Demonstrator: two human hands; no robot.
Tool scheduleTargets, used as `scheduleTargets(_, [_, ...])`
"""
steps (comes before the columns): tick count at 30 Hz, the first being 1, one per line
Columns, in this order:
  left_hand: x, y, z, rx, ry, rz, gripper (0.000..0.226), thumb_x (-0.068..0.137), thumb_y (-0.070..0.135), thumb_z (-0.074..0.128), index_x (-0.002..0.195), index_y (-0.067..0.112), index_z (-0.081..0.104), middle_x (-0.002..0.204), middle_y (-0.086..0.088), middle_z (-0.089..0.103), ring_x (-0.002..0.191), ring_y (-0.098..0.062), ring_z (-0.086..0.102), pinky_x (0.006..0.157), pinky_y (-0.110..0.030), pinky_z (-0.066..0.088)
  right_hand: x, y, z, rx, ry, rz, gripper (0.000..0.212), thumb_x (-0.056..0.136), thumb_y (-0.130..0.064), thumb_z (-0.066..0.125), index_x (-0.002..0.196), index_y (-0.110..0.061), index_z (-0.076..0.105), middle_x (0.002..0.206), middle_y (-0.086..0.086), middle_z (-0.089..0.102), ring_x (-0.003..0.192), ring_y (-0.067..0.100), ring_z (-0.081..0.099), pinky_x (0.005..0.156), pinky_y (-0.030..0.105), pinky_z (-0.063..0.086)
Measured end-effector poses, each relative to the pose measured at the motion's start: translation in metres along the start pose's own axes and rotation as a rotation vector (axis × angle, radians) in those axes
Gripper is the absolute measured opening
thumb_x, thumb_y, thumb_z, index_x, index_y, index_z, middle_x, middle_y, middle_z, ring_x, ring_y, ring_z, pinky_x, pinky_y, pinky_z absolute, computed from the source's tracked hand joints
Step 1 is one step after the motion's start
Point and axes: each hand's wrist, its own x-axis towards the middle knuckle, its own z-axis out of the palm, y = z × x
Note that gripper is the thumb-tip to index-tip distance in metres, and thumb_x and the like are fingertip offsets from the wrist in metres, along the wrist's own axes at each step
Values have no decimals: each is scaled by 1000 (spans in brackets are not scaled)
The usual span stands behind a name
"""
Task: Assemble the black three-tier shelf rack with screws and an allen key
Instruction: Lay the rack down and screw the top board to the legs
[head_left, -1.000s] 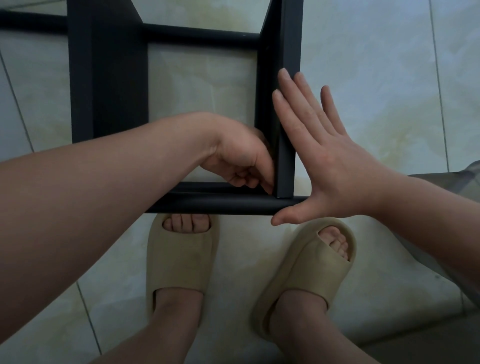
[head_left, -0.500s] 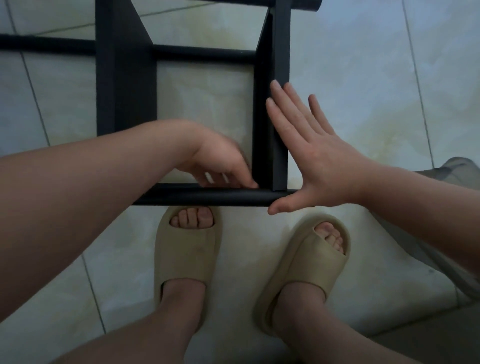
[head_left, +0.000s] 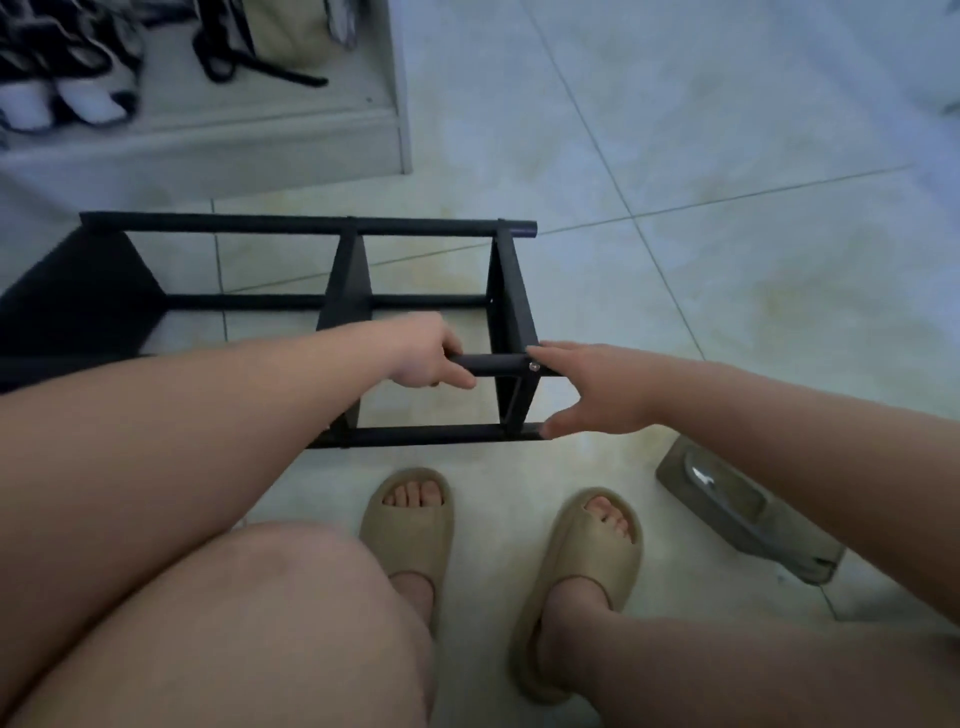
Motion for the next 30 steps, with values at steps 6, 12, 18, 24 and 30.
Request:
scheduleTargets(6, [-42,35,-45,165,258,106,35,89,50,68,112,24,68,95,3,60,86,-20,55,65,-28,39,-51,-21,-26,63,141,75,105,92,-51,68,163,-20,-4,171,-3,-3,156,16,0,125,37,15])
scheduleTargets(12, [-67,66,-43,217,291,125,32,98,40,58,116,15,65,111,-8,63,104,-28,58,76,-30,39,-73,-29,-21,16,211,154,111,92,-64,59,161,-15,-13,169,5,-16,156,24,-15,127,43,3])
scheduleTargets(18, [-58,65,-25,156,296,25,28,102,37,49,113,15,62,110,-10,62,101,-29,58,80,-33,45,-59,-19,-9,54,224,183,101,94,-72,44,161,-23,-12,169,1,-18,155,27,-18,127,48,-1])
scheduleTargets(24, [-29,49,-35,95,473,-109,26,104,43,39,107,22,54,113,-6,58,106,-31,56,93,-45,46,-13,-11,-17,44,336,153,91,95,-76,29,160,-30,-14,167,-1,-26,154,21,-24,125,50,-8])
scheduleTargets(30, [2,24,-48,119,670,-145,31,107,38,32,126,23,50,121,-8,55,111,-34,52,87,-45,36,36,-5,-27,171,369,147,88,90,-81,17,160,-36,-13,168,-9,-22,154,16,-21,123,49,-12])
